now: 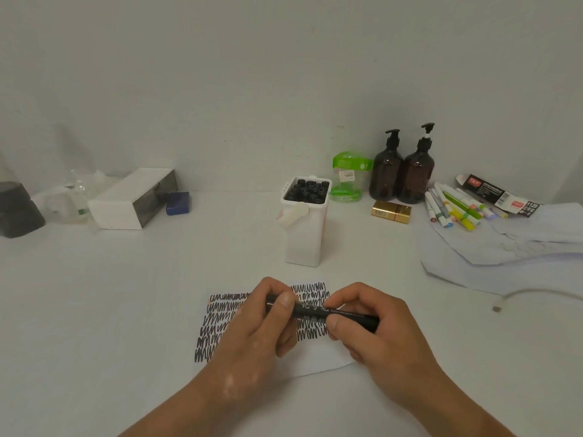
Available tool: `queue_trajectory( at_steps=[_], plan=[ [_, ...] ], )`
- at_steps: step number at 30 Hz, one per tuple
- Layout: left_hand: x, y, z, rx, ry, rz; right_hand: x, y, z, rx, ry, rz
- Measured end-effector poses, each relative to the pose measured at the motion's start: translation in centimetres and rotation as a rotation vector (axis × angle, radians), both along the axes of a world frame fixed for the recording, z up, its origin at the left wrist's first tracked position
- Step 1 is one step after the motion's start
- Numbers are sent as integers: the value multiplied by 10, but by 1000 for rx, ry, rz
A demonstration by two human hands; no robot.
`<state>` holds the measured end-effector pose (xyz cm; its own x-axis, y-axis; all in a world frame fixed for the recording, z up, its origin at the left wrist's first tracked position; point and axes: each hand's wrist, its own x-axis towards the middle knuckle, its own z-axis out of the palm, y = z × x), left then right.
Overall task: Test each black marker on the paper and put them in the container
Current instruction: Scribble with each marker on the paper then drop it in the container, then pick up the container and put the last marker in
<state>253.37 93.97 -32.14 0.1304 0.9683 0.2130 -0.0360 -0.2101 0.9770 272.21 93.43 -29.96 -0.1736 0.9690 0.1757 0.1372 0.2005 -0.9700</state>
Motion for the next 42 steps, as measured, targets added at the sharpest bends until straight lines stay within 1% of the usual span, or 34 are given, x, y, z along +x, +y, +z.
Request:
queue_trajectory(
  at_steps=[3,7,16,20,23,27,30,31,33,35,36,37,39,40,41,42],
  plan=[
    [7,-4,4,23,-39,68,-11,-3,-3,23,61,-138],
    [10,-6,6,39,-27,110,-20,-6,-2,46,64,-241],
    [9,2,1,14,25,76,-23,-8,-1,39,12,-266],
    [7,2,3,54,28,42,-21,-7,-2,24,46,-257],
    [6,1,4,105,52,20,-20,-6,-2,-24,122,-222],
    [1,0,6,189,143,-9,-17,-2,0,-137,204,-159],
    [-2,3,11,213,243,-13,-8,3,5,-236,259,-40],
    [-2,3,14,200,279,-28,-2,4,8,-228,228,21],
    [-3,7,25,172,389,-102,13,6,13,-207,85,156],
    [-5,21,40,168,594,-171,27,10,13,-216,-8,198],
    [-8,32,48,172,679,-150,33,14,12,-222,7,172],
    [-11,46,56,179,713,-81,37,18,11,-221,48,125],
    [-19,79,68,121,621,166,46,28,5,-230,137,-18],
    [-24,96,71,47,560,255,49,32,2,-239,175,-86],
    [-27,111,72,-36,514,271,52,36,-1,-250,206,-142],
    [-29,125,69,-99,488,231,53,39,-4,-264,234,-180]
  ],
)
